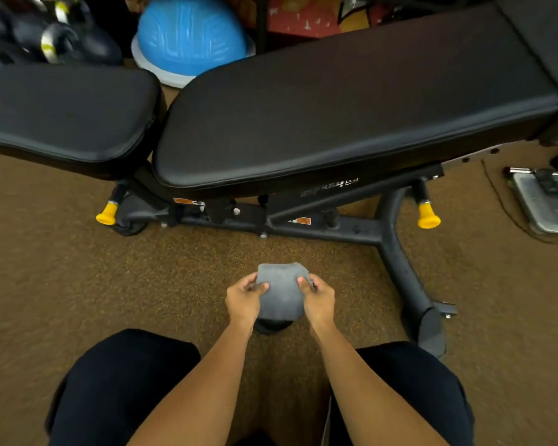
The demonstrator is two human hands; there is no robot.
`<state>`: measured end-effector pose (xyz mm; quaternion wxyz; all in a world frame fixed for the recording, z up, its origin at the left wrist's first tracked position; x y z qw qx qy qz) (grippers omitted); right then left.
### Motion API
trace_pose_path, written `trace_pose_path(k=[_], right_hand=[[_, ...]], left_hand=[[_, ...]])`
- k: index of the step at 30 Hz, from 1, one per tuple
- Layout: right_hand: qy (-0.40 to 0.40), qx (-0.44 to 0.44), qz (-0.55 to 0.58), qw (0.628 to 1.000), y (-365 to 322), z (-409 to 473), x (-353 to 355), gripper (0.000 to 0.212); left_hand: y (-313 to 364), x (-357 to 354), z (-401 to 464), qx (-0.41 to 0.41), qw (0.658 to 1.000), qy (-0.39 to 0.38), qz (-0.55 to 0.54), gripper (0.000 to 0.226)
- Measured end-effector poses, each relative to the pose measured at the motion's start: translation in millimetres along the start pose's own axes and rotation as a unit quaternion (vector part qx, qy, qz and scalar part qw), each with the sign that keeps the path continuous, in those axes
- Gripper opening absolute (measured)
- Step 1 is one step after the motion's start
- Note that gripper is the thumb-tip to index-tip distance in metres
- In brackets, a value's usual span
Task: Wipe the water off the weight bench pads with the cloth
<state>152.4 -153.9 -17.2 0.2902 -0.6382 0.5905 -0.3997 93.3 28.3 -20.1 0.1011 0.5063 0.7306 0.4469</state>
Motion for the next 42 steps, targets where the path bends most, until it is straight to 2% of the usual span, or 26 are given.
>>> trace_pose_path(k=[8, 13, 18, 22, 29, 37, 40, 42], right_hand=[[0.049, 0.019, -0.013, 0.999, 27, 17, -2, 0.011], [0.081, 0.007, -0.073, 0.994, 49, 23, -4, 0.023], [0.126, -0.015, -0.112, 0.986, 53, 24, 0, 0.027], [0.145, -0.025, -0.184, 0.972, 55, 21, 1, 0.027], [0.121, 0.007, -0.241, 0.963, 62, 17, -6, 0.032], [0.053, 0.002, -0.264, 0.963, 63, 25, -15, 0.035], [0.055, 0.036, -0.292, 0.954, 47, 25, -12, 0.041], [0.07, 0.078, -0.298, 0.949, 24, 21, -10, 0.036]], left_hand=[[-34, -14, 32, 0.0, 0.999, 0.021, 0.026, 0.04], [-55, -18, 44, 0.013, 0.998, 0.029, 0.058, 0.041], [-55, -21, 46, -0.005, 0.992, 0.039, 0.123, 0.039], [-59, -16, 41, -0.013, 0.983, 0.055, 0.173, 0.04], [-71, -14, 37, -0.012, 0.98, 0.049, 0.192, 0.045], [-68, -20, 40, 0.021, 0.951, -0.004, 0.309, 0.045], [-46, -20, 35, -0.008, 0.947, 0.012, 0.321, 0.046], [-24, -19, 27, -0.036, 0.947, 0.035, 0.317, 0.045]])
Point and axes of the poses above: each hand's wrist, its own z-axis towards the middle knuckle, its own x-axis out of the back of the hand, y = z × x, the point moved 10 cm from there along z, towards the middle knuckle, and after that the axes turned 9 degrees about z, right-handed, at the moved point
